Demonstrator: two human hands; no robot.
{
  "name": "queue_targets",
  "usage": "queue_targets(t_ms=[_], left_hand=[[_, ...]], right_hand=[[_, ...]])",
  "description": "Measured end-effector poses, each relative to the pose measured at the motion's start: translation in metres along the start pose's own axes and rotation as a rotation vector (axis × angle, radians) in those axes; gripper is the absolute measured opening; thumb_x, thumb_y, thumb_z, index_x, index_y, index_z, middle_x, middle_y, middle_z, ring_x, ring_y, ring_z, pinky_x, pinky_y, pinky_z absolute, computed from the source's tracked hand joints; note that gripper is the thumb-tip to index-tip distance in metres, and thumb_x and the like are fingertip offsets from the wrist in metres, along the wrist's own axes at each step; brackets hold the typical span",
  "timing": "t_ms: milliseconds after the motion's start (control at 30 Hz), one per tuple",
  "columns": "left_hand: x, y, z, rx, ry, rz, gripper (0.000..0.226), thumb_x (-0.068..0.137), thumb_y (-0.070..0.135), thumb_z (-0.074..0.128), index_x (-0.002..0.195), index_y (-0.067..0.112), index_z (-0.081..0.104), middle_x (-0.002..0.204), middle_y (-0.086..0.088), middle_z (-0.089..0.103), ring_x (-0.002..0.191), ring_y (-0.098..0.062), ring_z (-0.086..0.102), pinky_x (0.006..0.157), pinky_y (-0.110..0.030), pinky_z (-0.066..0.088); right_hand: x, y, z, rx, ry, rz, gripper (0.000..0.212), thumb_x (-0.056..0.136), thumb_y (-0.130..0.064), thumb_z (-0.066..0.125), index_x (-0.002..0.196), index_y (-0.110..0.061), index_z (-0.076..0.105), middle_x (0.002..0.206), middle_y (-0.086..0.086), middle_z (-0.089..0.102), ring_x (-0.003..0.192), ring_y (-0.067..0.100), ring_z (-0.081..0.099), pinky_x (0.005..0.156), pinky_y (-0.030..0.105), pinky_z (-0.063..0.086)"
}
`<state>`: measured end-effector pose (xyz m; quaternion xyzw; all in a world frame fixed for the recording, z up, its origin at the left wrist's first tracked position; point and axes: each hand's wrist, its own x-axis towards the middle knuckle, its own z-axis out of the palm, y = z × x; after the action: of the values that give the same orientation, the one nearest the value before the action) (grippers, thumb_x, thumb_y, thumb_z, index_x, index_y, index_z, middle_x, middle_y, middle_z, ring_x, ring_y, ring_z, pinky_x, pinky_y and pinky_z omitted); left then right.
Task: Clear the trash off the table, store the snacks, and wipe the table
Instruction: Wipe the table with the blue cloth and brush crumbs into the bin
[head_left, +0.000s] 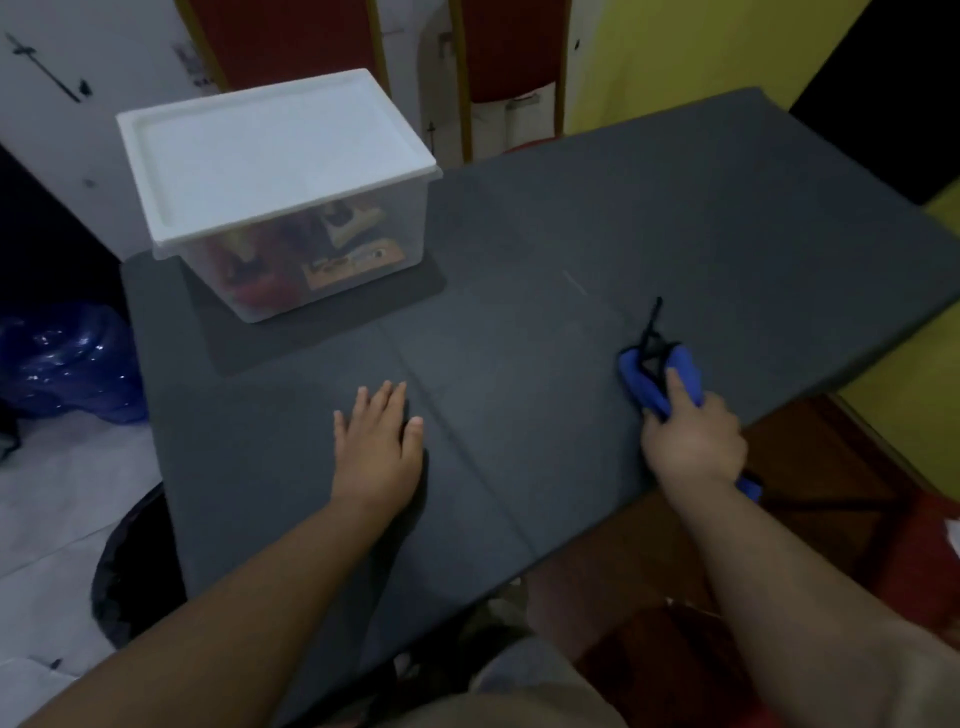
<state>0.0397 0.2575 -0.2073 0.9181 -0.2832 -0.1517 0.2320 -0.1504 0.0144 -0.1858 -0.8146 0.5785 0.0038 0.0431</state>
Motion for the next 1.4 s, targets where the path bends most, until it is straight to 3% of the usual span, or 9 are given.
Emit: queue_targets(t_ms=[200, 300, 433, 567, 800, 1033, 1167, 1300, 1400], left_hand=[[0.024, 0.025, 0.006, -0.070, 0.056, -0.016, 0.050, 0.099, 0.035, 0.025, 0.145, 0.020, 0.032, 0.156, 0.002, 0.024, 0.146, -0.016, 0.009, 0.117, -0.043, -0.003], [0.039, 0.043, 0.011, -0.076, 0.087, -0.028, 0.049, 0.098, 0.035, 0.025, 0.144, 0.020, 0.034, 0.155, 0.001, 0.026, 0.146, -0.017, 0.010, 0.118, -0.043, -0.002], [0.058, 0.071, 0.025, -0.033, 0.067, -0.053, 0.047, 0.100, 0.033, 0.026, 0.146, 0.020, 0.031, 0.156, 0.002, 0.022, 0.146, -0.016, 0.006, 0.119, -0.043, -0.004], [0.072, 0.102, 0.047, 0.027, 0.076, -0.108, 0.048, 0.100, 0.033, 0.029, 0.145, 0.020, 0.031, 0.157, 0.002, 0.019, 0.146, -0.016, 0.006, 0.119, -0.044, -0.003], [0.094, 0.148, 0.080, 0.042, 0.096, -0.201, 0.048, 0.100, 0.033, 0.029, 0.146, 0.020, 0.030, 0.158, 0.002, 0.016, 0.147, -0.018, 0.005, 0.118, -0.045, 0.000], [0.103, 0.164, 0.089, -0.068, 0.219, -0.329, 0.045, 0.101, 0.024, 0.024, 0.145, 0.017, 0.034, 0.157, 0.000, 0.021, 0.146, -0.018, 0.008, 0.118, -0.045, -0.001], [0.111, 0.162, 0.087, -0.134, 0.300, -0.363, 0.044, 0.102, 0.020, 0.024, 0.144, 0.014, 0.036, 0.156, -0.002, 0.023, 0.146, -0.019, 0.012, 0.117, -0.044, -0.001], [0.109, 0.160, 0.087, -0.121, 0.306, -0.360, 0.044, 0.102, 0.021, 0.024, 0.143, 0.012, 0.036, 0.156, -0.003, 0.024, 0.146, -0.020, 0.011, 0.117, -0.044, -0.001], [0.104, 0.160, 0.086, -0.111, 0.304, -0.342, 0.045, 0.101, 0.023, 0.025, 0.143, 0.012, 0.037, 0.156, -0.003, 0.024, 0.146, -0.019, 0.012, 0.118, -0.043, -0.001]], right_hand=[[-0.073, -0.080, 0.016, -0.005, -0.019, -0.688, 0.069, 0.058, -0.041, 0.075, 0.125, -0.037, 0.058, 0.098, 0.008, 0.064, 0.073, 0.030, 0.060, 0.061, 0.034, 0.047], [-0.072, -0.070, 0.018, -0.059, -0.020, -0.864, 0.074, 0.048, -0.041, 0.078, 0.121, -0.038, 0.061, 0.100, 0.004, 0.068, 0.070, 0.025, 0.062, 0.058, 0.032, 0.048], [0.009, -0.027, 0.014, -0.058, 0.035, -0.696, 0.074, 0.050, -0.033, 0.079, 0.122, -0.035, 0.062, 0.096, 0.009, 0.066, 0.069, 0.031, 0.060, 0.056, 0.035, 0.049], [0.117, 0.030, 0.001, -0.082, 0.026, -0.420, 0.063, 0.083, -0.036, 0.058, 0.143, -0.039, 0.036, 0.124, 0.012, 0.053, 0.099, 0.036, 0.053, 0.078, 0.040, 0.046], [0.247, 0.097, -0.018, -0.016, -0.024, -0.049, 0.057, 0.095, -0.045, 0.040, 0.149, -0.036, 0.022, 0.137, 0.018, 0.041, 0.118, 0.040, 0.043, 0.091, 0.045, 0.041], [0.144, 0.002, 0.000, 0.028, 0.002, -0.753, 0.069, 0.052, -0.040, 0.082, 0.118, -0.034, 0.064, 0.087, 0.007, 0.063, 0.064, 0.028, 0.058, 0.054, 0.031, 0.044], [0.109, 0.016, 0.001, 0.020, -0.103, -0.990, 0.081, 0.043, -0.041, 0.083, 0.120, -0.038, 0.062, 0.097, 0.003, 0.067, 0.064, 0.022, 0.059, 0.054, 0.031, 0.047], [0.181, 0.069, -0.005, -0.055, -0.035, -0.814, 0.074, 0.053, -0.029, 0.078, 0.125, -0.033, 0.061, 0.094, 0.010, 0.065, 0.064, 0.032, 0.059, 0.052, 0.035, 0.049], [0.252, 0.092, -0.020, -0.096, -0.009, -0.468, 0.063, 0.082, -0.035, 0.062, 0.141, -0.034, 0.042, 0.121, 0.017, 0.055, 0.094, 0.040, 0.056, 0.075, 0.041, 0.050]])
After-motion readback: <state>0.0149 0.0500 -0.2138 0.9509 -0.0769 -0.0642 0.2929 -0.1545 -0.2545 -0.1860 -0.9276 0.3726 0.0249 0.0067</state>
